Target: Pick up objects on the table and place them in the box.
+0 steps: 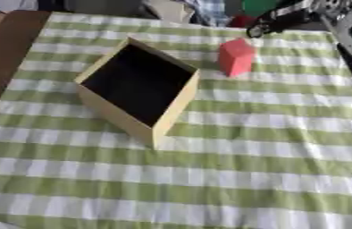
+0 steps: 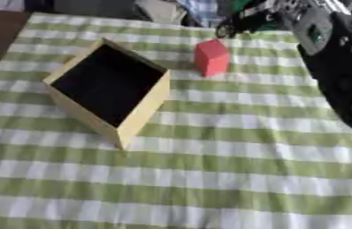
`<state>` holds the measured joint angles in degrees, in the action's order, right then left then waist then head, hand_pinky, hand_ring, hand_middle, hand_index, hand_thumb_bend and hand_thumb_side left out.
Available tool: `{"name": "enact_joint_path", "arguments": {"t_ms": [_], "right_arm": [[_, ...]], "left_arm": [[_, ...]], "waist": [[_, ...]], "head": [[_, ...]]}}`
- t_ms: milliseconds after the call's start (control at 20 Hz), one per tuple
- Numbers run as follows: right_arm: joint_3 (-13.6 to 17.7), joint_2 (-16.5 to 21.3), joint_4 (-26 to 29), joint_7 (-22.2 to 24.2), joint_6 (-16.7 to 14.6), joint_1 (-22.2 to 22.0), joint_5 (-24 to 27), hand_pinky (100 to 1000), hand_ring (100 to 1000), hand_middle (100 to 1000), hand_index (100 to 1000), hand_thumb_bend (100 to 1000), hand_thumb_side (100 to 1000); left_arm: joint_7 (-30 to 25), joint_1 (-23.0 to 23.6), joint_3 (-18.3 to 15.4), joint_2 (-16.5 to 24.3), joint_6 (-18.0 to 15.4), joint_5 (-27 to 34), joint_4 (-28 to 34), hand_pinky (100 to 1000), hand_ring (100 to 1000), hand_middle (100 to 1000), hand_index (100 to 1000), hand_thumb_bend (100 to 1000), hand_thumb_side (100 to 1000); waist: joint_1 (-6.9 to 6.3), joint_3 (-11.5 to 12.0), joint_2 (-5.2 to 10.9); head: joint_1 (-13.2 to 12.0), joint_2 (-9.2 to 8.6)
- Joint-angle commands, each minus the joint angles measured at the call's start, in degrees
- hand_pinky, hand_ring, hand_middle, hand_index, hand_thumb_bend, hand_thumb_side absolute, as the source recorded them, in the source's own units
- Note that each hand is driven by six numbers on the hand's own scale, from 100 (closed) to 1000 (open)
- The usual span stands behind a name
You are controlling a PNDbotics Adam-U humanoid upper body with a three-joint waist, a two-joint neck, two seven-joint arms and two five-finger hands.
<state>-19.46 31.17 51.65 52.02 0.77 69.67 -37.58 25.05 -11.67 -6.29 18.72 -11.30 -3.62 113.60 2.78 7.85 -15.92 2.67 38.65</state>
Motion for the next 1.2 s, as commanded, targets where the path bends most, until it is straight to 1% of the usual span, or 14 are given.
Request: {"name": "enact_joint_path", "arguments": {"t_ms": [50, 100, 150, 200, 350, 400, 450, 500, 600, 750, 900, 1000, 1100, 1200], "right_arm": [[-1.25, 2.05, 1.79, -0.05, -1.93, 0.85, 1.25, 1000, 1000, 913, 1000, 239, 644], [-1.32, 2.08, 1.75, -0.05, -2.81, 0.84, 1.31, 1000, 1000, 920, 1000, 292, 536], [-1.28, 2.07, 1.68, -0.05, -3.66, 0.89, 1.36, 1000, 1000, 920, 1000, 295, 526], [-1.16, 2.07, 1.54, -0.05, -4.48, 0.95, 1.35, 1000, 1000, 925, 1000, 308, 474], [-0.56, 1.92, 1.25, -0.05, -6.08, 1.27, 1.59, 1000, 1000, 931, 1000, 313, 391], [-0.39, 1.9, 1.29, -0.05, -6.28, 1.39, 1.74, 1000, 1000, 935, 1000, 322, 323], [-0.28, 1.89, 1.36, -0.05, -6.35, 1.48, 1.83, 1000, 1000, 934, 1000, 322, 319], [-0.23, 1.93, 1.45, -0.05, -6.33, 1.53, 1.83, 1000, 1000, 934, 1000, 334, 273], [-0.14, 2.15, 1.8, -0.05, -6.11, 1.58, 1.37, 1000, 1000, 934, 1000, 345, 215], [0.59, 2.49, 2.99, -0.05, -5.61, 1.77, 0.46, 1000, 1000, 929, 1000, 360, 181], [1.22, 2.63, 4.1, -0.05, -5.17, 2.07, -0.63, 1000, 1000, 926, 1000, 376, 172], [1.81, 2.59, 4.89, -0.05, -4.94, 2.5, -1.88, 1000, 1000, 930, 1000, 413, 124], [2.3, 2.53, 5.41, -0.05, -4.81, 2.84, -3.59, 1000, 1000, 931, 1000, 427, 100], [2.71, 2.43, 5.86, -0.08, -4.84, 3.12, -4.78, 1000, 1000, 932, 1000, 423, 100]], "left_arm": [[0.14, -0.5, -0.56, 1.66, 0.06, -0.37, 0.99, 1000, 493, 482, 699, 142, 117], [0.13, -0.52, -0.56, 1.65, 0.07, -0.36, 0.99, 1000, 492, 482, 699, 141, 118], [0.12, -0.56, -0.56, 1.65, 0.07, -0.36, 0.99, 1000, 492, 482, 699, 141, 118], [0.12, -0.58, -0.56, 1.65, 0.06, -0.36, 0.99, 1000, 492, 482, 698, 140, 117], [0.08, -0.65, -0.54, 1.67, 0.02, -0.38, 0.99, 1000, 492, 482, 698, 139, 116], [0.05, -0.69, -0.53, 1.66, 0.01, -0.38, 0.99, 1000, 491, 482, 698, 137, 115], [0.02, -0.71, -0.53, 1.65, 0.01, -0.37, 0.99, 1000, 491, 482, 698, 137, 115], [0.0, -0.73, -0.52, 1.64, 0.02, -0.37, 0.99, 1000, 491, 482, 698, 136, 115], [-0.06, -0.74, -0.51, 1.64, 0.01, -0.39, 0.99, 1000, 491, 481, 698, 134, 115], [-0.1, -0.84, -0.51, 1.65, -0.02, -0.4, 0.99, 1000, 490, 481, 698, 132, 115], [-0.18, -0.9, -0.49, 1.63, -0.05, -0.39, 0.99, 1000, 490, 481, 698, 130, 116], [-0.22, -0.98, -0.47, 1.59, -0.07, -0.38, 0.99, 1000, 489, 481, 697, 128, 116], [-0.26, -1.01, -0.47, 1.58, -0.11, -0.38, 0.99, 1000, 489, 480, 697, 126, 117], [-0.3, -1.04, -0.46, 1.53, -0.12, -0.36, 0.99, 1000, 488, 480, 697, 123, 119]], "waist": [[-0.07, 0.1, 1.2], [-0.03, 0.17, 1.14], [0.0, 0.24, 1.06], [0.02, 0.3, 0.99], [0.06, 0.5, 0.74], [0.1, 0.57, 0.64], [0.14, 0.62, 0.54], [0.17, 0.66, 0.47], [0.22, 0.72, 0.32], [0.25, 0.85, 0.09], [0.27, 1.0, -0.08], [0.24, 1.15, -0.27], [0.25, 1.31, -0.46], [0.25, 1.43, -0.69]], "head": [[0.21, -0.61], [0.15, -0.67], [0.08, -0.74], [0.04, -0.77], [-0.01, -0.82], [-0.03, -0.88], [-0.05, -0.93], [-0.08, -0.94], [-0.13, -0.91], [-0.23, -1.02], [-0.21, -1.14], [-0.21, -1.25], [-0.13, -1.42], [-0.1, -1.52]]}}
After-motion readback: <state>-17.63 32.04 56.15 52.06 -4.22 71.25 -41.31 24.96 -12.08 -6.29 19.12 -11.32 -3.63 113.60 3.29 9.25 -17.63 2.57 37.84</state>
